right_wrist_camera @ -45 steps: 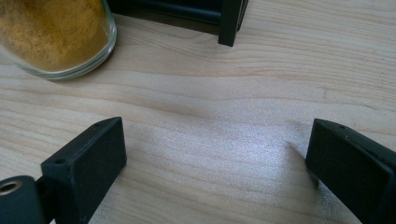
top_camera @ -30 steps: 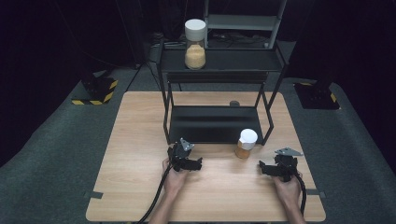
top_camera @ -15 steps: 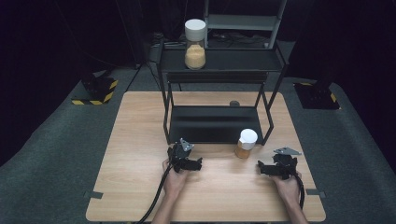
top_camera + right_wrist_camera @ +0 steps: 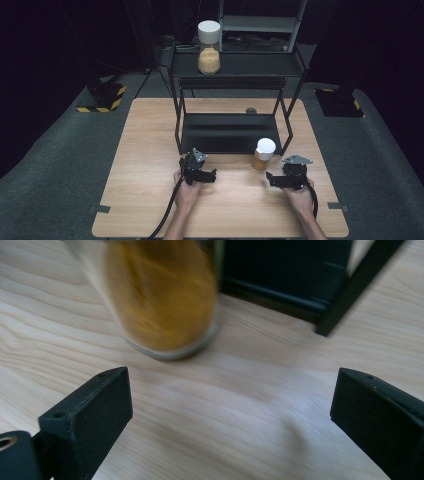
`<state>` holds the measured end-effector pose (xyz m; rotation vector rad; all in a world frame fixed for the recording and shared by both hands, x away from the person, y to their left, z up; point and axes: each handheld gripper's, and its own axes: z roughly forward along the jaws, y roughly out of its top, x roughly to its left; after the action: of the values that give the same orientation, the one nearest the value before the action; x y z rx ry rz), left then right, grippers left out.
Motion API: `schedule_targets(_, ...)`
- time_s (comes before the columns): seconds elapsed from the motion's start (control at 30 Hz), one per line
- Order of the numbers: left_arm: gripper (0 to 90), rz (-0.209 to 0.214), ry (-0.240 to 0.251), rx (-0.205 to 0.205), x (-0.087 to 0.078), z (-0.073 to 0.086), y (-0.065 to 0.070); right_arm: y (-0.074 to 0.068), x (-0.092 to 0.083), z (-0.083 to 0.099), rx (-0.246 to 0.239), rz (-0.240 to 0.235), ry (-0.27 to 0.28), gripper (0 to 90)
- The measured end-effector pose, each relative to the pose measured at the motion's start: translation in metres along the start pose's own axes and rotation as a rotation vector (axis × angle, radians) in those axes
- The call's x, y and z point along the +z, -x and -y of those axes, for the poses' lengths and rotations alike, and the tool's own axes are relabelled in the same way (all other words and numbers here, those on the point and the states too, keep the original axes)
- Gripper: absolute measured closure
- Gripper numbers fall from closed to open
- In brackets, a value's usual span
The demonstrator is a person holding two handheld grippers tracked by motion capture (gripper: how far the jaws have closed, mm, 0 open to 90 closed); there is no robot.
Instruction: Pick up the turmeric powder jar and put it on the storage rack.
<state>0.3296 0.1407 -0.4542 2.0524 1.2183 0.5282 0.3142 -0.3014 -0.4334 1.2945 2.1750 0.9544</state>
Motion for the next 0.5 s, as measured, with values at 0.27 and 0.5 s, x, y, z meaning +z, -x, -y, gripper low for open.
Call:
schedule_targets(0.27,5.1,0.000,0.000,0.000,0.000,0.000,0.000,-0.005,0.003,-0.010,-0.009,-0.059,0.043,6.4)
schedule_targets(0.5,5.1,0.000,0.000,0.000,0.000,0.000,0.000,-0.011,0.011,-0.019,-0.007,-0.064,0.070,11.7)
